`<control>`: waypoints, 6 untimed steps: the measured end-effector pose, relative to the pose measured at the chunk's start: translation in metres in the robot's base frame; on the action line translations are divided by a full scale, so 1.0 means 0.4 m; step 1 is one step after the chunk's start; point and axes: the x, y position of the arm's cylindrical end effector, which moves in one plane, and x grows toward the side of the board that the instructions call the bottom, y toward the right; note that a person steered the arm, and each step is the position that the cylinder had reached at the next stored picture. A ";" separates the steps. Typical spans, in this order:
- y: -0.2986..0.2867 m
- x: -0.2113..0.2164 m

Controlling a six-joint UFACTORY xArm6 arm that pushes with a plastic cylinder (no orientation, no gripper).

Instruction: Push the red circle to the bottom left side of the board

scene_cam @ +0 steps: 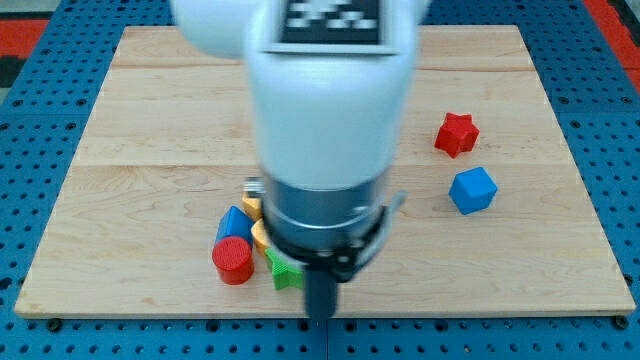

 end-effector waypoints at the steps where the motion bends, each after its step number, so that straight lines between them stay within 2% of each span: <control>1: -0.103 -0.002; 4: -0.135 -0.081; 6: -0.145 -0.190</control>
